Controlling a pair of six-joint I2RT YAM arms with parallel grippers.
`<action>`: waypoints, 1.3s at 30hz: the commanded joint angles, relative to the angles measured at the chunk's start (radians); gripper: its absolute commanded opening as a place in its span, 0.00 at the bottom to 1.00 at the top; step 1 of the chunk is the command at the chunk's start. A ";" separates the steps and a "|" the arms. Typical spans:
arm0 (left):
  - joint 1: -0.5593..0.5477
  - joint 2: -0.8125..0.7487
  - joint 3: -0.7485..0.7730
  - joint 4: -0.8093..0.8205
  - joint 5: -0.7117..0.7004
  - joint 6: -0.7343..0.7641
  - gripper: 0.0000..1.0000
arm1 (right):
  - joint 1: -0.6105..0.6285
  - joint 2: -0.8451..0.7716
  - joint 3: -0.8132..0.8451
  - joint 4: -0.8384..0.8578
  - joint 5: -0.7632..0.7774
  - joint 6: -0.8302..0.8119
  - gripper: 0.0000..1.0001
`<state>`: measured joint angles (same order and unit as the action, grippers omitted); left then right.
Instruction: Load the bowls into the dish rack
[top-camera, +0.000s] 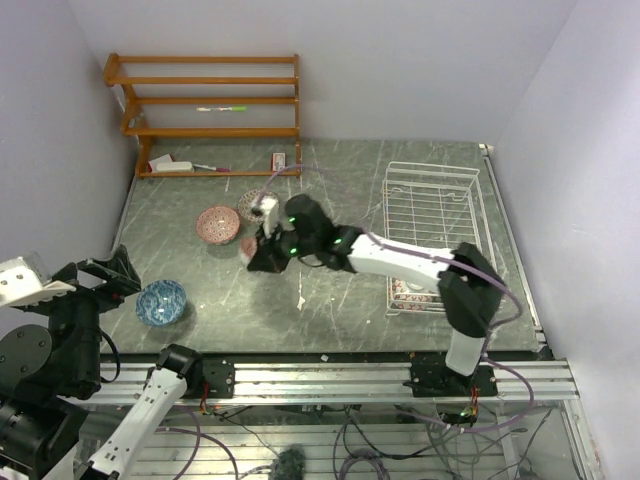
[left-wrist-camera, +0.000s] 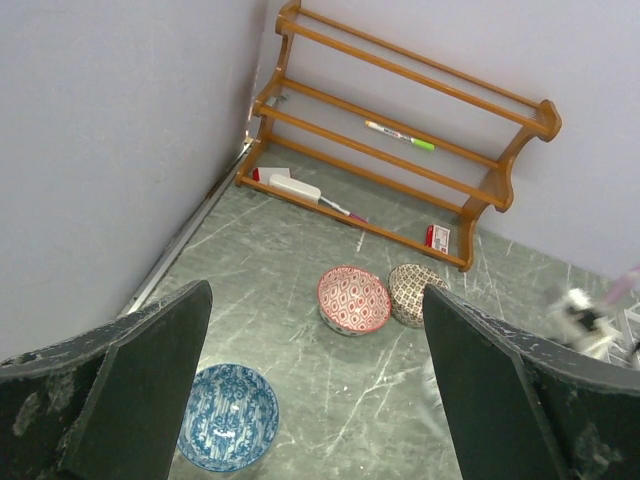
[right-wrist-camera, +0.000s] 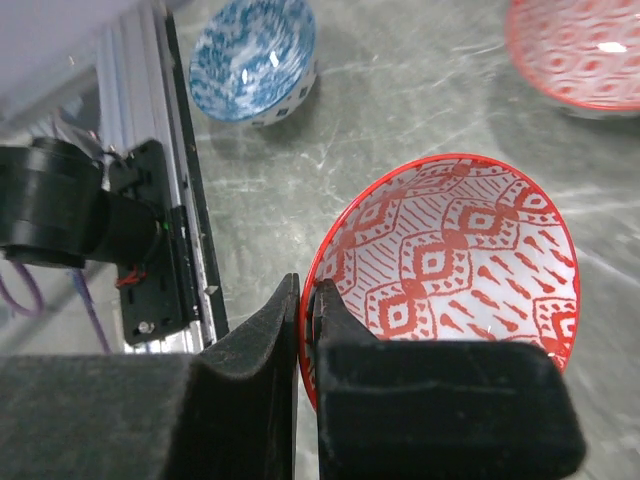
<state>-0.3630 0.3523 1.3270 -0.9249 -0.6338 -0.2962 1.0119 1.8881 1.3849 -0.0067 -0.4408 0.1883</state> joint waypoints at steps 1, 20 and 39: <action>-0.011 -0.008 0.013 0.025 0.018 -0.005 0.98 | -0.137 -0.190 -0.123 0.187 -0.093 0.143 0.00; -0.011 0.013 0.012 0.037 0.026 0.010 0.98 | -0.947 -0.527 -0.593 0.571 -0.291 0.687 0.00; -0.011 0.024 -0.005 0.050 0.038 -0.008 0.98 | -1.226 -0.279 -0.870 1.088 -0.382 1.173 0.00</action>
<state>-0.3634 0.3584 1.3266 -0.9096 -0.6052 -0.2962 -0.2031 1.5814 0.5190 0.9504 -0.8234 1.2785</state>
